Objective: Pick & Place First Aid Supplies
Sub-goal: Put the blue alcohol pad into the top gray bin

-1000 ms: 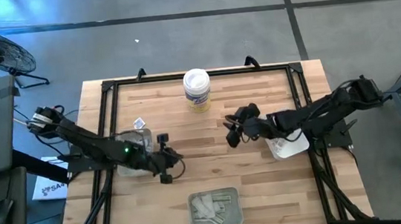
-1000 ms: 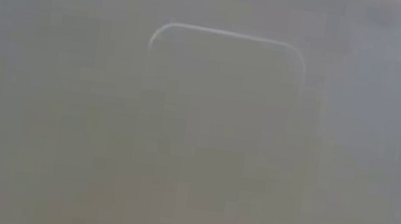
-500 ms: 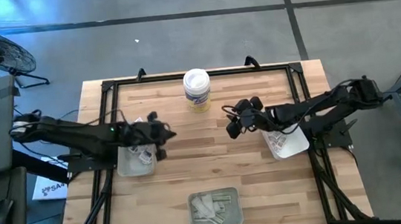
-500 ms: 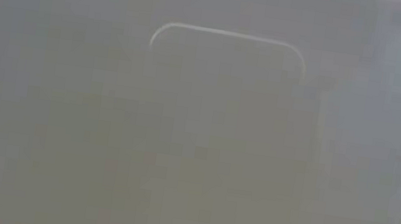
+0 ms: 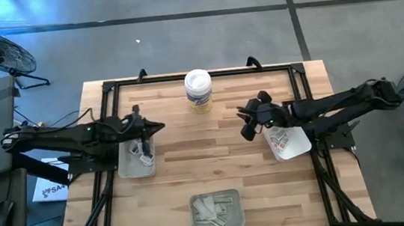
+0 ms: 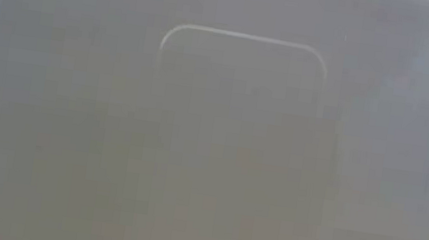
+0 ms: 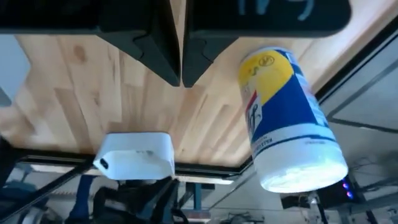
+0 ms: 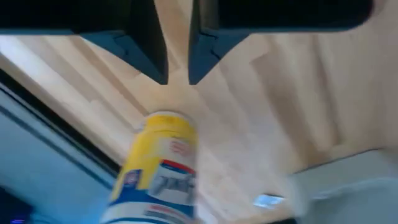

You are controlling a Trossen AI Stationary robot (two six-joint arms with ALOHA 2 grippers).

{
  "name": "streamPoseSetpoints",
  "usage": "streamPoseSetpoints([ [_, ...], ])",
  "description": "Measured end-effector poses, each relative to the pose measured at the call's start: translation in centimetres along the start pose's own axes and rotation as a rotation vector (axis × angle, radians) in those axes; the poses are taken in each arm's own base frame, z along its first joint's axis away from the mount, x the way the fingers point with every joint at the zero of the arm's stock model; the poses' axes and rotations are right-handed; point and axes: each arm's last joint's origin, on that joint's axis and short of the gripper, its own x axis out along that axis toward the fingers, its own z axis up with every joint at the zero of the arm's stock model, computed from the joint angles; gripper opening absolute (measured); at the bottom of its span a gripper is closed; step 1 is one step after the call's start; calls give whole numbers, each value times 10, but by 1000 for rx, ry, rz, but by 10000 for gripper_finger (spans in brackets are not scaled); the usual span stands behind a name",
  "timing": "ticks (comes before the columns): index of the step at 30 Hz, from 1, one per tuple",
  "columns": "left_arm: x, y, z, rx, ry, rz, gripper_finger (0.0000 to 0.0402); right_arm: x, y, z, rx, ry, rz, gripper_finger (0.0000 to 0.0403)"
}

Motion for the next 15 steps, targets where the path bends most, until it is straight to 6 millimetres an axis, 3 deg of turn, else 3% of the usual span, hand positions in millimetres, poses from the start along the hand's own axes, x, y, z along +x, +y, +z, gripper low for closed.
streamPoseSetpoints([
  [7,-19,8,-10,-73,-76,53,14,-26,-4,9,-79,-47,151,5],
  [15,-30,12,-12,-79,-85,57,14,-58,-8,16,-128,-148,251,10],
])
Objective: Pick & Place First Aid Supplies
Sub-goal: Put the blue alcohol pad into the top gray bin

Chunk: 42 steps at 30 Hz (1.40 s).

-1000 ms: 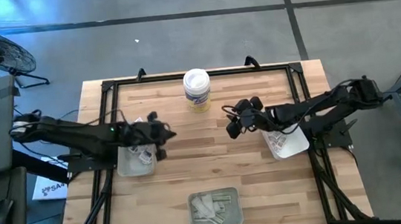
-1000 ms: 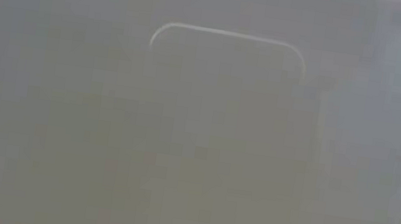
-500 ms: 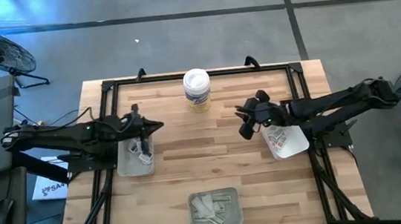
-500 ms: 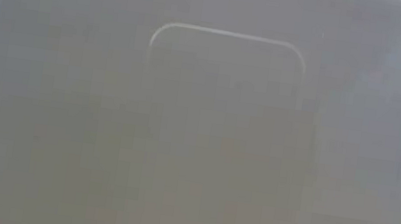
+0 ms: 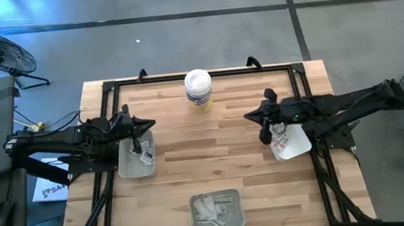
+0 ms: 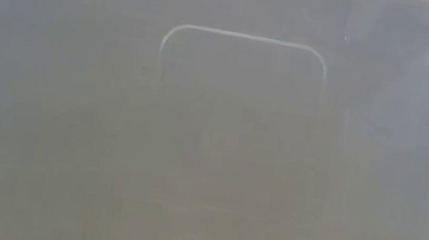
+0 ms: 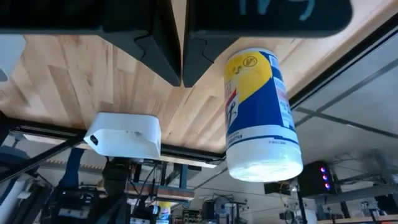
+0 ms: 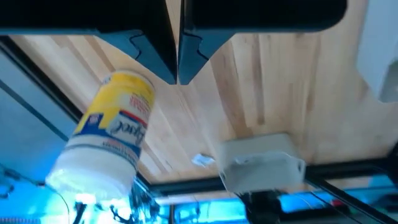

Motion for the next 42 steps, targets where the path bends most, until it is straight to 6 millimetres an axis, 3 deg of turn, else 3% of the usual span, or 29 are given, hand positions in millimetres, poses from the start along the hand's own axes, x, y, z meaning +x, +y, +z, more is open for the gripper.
streamPoseSetpoints([
  [7,0,0,-2,8,20,1,14,-16,-2,4,-12,-49,17,4],
  [16,0,0,-2,8,22,1,14,-16,-2,5,17,-55,6,1],
  [24,4,7,3,-4,29,134,14,-16,-3,5,18,-60,-4,5],
  [38,43,62,22,-168,220,497,16,-16,-3,5,20,-67,-24,3],
  [42,50,86,26,-231,358,638,42,-16,-4,2,6,-30,-36,2],
])
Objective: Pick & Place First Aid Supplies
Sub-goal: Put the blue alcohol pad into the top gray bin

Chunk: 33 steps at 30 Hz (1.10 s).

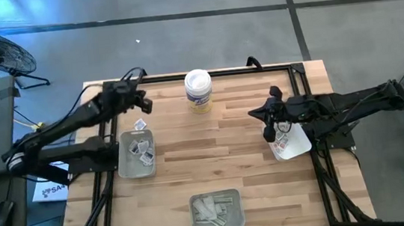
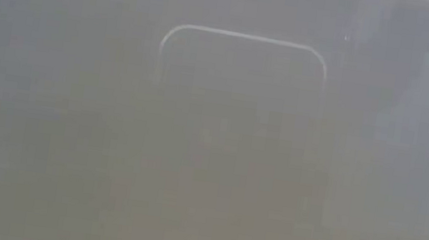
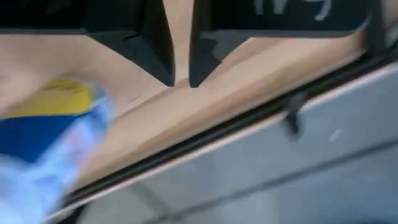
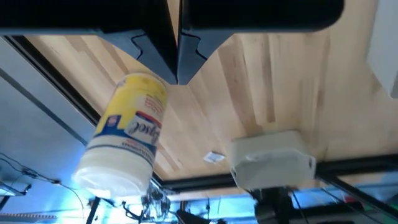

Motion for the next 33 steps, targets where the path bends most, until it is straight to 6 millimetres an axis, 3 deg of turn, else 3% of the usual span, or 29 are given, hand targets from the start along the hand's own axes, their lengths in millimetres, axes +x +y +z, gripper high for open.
streamPoseSetpoints([
  [7,31,21,12,-61,309,94,110,1,-4,-7,-83,57,-103,6],
  [15,51,29,-3,-148,722,143,117,8,-5,-9,-220,93,-162,7],
  [21,59,21,-11,-135,833,-7,117,18,-20,-9,-246,133,-231,7],
  [27,64,20,-24,-75,964,83,124,24,-44,-3,-192,107,-247,7],
  [33,75,22,-41,-79,982,110,135,26,-66,-1,-164,100,-222,7],
])
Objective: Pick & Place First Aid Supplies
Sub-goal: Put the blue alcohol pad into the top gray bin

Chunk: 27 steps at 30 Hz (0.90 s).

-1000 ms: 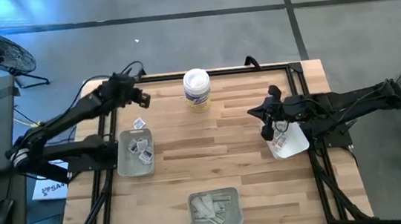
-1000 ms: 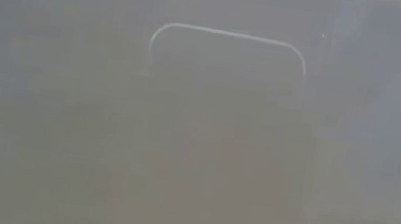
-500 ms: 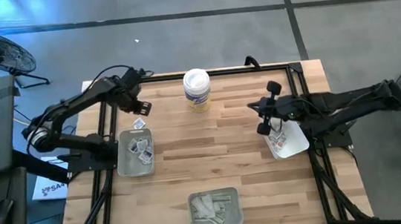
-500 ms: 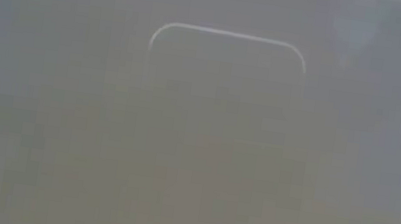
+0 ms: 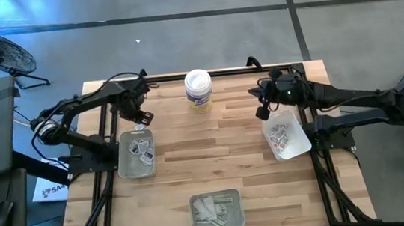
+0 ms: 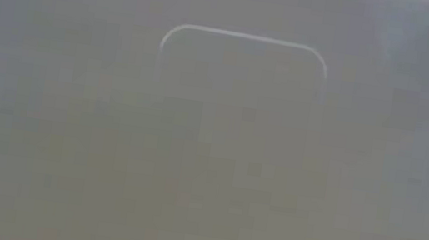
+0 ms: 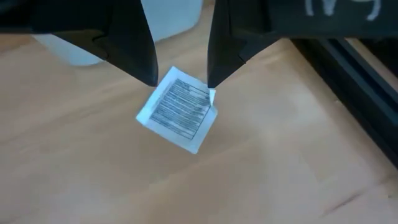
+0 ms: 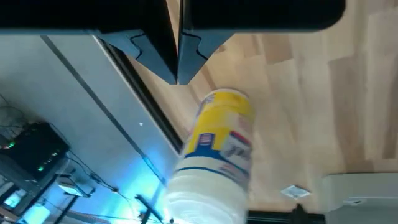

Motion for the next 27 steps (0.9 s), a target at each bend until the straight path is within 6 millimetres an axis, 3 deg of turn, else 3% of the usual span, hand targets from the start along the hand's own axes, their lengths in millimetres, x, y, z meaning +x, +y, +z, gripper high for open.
streamPoseSetpoints([
  [11,29,0,6,4,16,91,136,5,-33,-4,55,-14,-27,7],
  [22,50,-7,23,42,-11,61,136,5,-37,-5,73,-17,-7,7],
  [27,42,-12,42,61,-145,51,136,5,-36,-5,95,-24,29,7],
])
